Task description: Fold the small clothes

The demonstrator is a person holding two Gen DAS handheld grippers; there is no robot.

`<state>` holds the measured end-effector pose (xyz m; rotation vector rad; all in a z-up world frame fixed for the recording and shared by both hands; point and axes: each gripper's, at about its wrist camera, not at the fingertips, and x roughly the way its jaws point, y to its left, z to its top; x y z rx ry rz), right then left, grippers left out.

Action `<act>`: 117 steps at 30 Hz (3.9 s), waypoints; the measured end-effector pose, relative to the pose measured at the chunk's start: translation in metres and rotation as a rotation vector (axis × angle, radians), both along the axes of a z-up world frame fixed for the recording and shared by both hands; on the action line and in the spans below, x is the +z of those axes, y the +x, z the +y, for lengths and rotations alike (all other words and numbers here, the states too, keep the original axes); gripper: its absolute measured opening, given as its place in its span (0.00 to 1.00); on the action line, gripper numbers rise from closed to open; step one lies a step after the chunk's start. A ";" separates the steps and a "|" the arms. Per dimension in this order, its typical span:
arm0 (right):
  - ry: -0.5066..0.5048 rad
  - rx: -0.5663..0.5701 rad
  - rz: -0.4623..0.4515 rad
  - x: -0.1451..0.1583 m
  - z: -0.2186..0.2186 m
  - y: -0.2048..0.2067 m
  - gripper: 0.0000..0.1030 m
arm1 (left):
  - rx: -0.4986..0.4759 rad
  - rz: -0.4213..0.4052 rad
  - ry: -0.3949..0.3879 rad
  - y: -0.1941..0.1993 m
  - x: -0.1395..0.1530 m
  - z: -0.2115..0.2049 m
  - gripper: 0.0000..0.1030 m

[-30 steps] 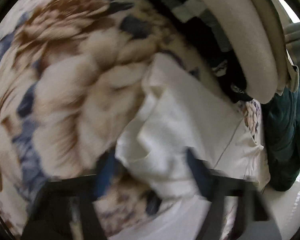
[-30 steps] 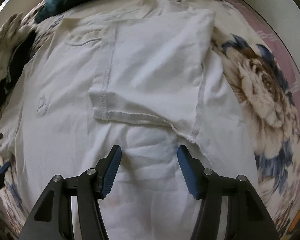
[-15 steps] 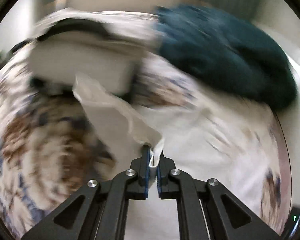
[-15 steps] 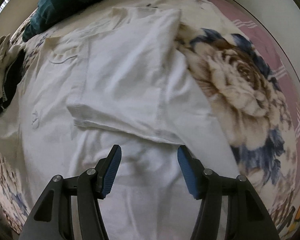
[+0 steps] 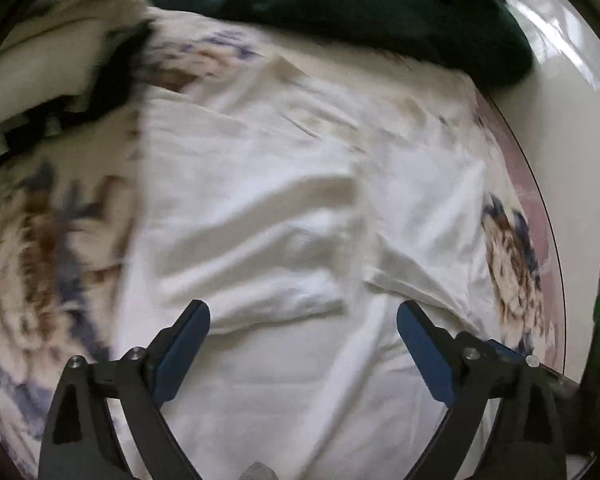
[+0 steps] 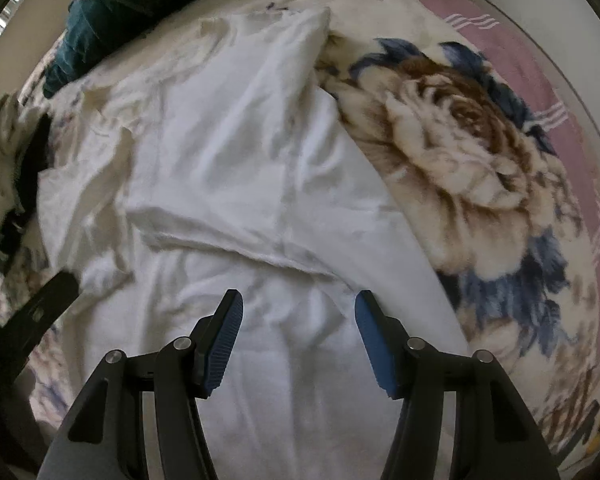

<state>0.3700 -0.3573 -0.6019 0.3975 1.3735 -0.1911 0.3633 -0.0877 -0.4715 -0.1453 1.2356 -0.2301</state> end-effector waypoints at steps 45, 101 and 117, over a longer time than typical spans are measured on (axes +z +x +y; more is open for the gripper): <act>0.035 0.197 0.192 0.105 -0.242 -0.108 0.63 | -0.028 0.373 0.020 -0.219 -0.026 -0.231 0.95; 0.406 0.392 0.018 0.069 -0.065 0.195 0.07 | 0.153 0.182 -0.049 -0.269 -0.012 -0.145 0.02; 0.059 0.546 0.113 0.044 0.232 0.201 0.06 | 0.480 0.245 -0.192 -0.277 -0.065 0.086 0.02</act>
